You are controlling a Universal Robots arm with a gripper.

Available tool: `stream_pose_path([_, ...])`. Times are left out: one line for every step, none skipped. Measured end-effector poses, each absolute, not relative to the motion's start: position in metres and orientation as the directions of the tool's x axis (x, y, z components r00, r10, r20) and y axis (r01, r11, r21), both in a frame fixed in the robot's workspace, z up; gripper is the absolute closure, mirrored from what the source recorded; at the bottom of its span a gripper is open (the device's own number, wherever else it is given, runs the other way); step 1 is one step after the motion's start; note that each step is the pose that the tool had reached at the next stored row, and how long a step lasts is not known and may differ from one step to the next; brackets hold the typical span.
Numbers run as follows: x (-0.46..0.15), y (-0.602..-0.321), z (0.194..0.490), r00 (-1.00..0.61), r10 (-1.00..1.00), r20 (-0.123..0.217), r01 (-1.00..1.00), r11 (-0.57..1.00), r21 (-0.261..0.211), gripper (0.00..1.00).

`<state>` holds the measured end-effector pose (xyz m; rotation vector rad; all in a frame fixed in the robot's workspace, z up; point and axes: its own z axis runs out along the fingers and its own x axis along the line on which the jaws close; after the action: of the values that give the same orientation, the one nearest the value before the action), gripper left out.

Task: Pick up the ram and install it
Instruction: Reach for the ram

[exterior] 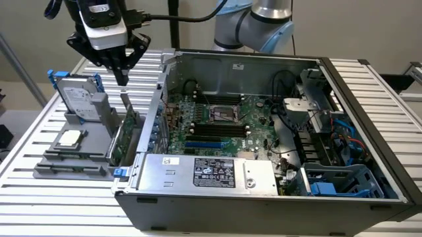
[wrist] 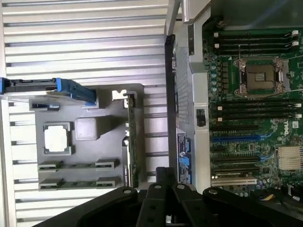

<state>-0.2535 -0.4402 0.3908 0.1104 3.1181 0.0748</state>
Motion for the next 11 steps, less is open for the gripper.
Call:
stream_pose_path([-0.258, -0.441, 0.39, -0.997, 0.071, -0.019, 0.07, 0.996, 0.049, 1.0])
stream_pose_path([-0.263, -0.443, 0.39, -0.997, 0.071, -0.019, 0.07, 0.996, 0.049, 1.0])
stream_pose_path([-0.267, -0.444, 0.39, -0.997, 0.071, -0.019, 0.07, 0.996, 0.049, 1.0])
stream_pose_path([-0.272, -0.445, 0.389, -0.997, 0.071, -0.019, 0.07, 0.996, 0.049, 1.0])
stream_pose_path([-0.276, -0.446, 0.389, -0.997, 0.071, -0.019, 0.07, 0.996, 0.049, 1.0])
stream_pose_path([-0.281, -0.447, 0.389, -0.997, 0.071, -0.019, 0.07, 0.996, 0.049, 1.0])
stream_pose_path([-0.285, -0.448, 0.388, -0.997, 0.071, -0.019, 0.07, 0.996, 0.049, 1.0])
stream_pose_path([-0.29, -0.449, 0.388, -0.997, 0.071, -0.019, 0.07, 0.996, 0.049, 1.0])
stream_pose_path([-0.295, -0.449, 0.387, -0.997, 0.071, -0.019, 0.07, 0.996, 0.048, 1.0])
stream_pose_path([-0.299, -0.45, 0.387, -0.997, 0.071, -0.019, 0.07, 0.996, 0.048, 1.0])
stream_pose_path([-0.304, -0.451, 0.386, -0.997, 0.071, -0.019, 0.07, 0.996, 0.048, 1.0])
